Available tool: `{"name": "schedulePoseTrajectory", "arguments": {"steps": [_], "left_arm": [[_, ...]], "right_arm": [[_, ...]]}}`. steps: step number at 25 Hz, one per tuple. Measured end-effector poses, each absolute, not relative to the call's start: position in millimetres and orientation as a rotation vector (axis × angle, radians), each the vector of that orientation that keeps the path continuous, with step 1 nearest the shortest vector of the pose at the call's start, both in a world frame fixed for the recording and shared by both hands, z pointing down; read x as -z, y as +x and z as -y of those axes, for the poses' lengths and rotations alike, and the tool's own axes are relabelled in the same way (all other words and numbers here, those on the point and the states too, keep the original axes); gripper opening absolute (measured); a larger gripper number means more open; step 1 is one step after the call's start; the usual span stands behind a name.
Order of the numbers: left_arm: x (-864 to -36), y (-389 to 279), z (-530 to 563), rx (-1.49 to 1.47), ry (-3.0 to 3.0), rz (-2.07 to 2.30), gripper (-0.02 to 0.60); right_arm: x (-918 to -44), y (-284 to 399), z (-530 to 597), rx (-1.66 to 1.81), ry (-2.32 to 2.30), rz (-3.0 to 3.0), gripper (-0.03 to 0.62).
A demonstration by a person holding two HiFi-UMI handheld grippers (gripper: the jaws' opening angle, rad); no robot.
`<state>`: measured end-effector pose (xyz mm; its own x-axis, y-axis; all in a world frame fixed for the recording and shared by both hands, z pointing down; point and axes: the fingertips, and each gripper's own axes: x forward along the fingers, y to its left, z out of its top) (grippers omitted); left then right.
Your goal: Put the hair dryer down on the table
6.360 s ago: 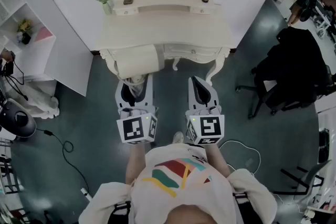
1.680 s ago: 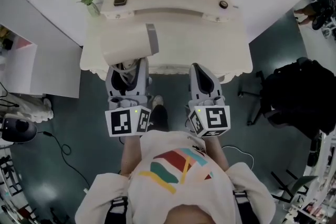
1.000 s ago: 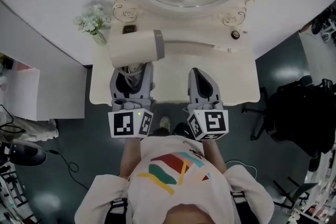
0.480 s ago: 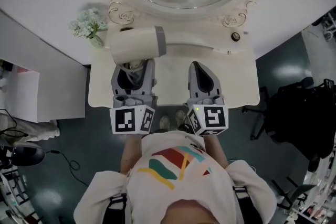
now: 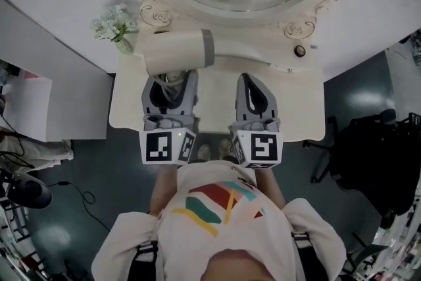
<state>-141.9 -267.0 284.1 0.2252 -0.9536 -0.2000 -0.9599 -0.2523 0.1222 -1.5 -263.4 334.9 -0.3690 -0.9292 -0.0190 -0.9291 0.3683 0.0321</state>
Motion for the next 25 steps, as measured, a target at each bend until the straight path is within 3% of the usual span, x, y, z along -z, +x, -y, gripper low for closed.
{"name": "schedulePoseTrajectory", "arguments": {"steps": [25], "left_arm": [[-302.3,-131.0,282.8,-0.320,-2.468,-1.949,0.244]], "right_arm": [[-354.4,12.4,269.9,-0.024,1.766,2.574,0.000]]}}
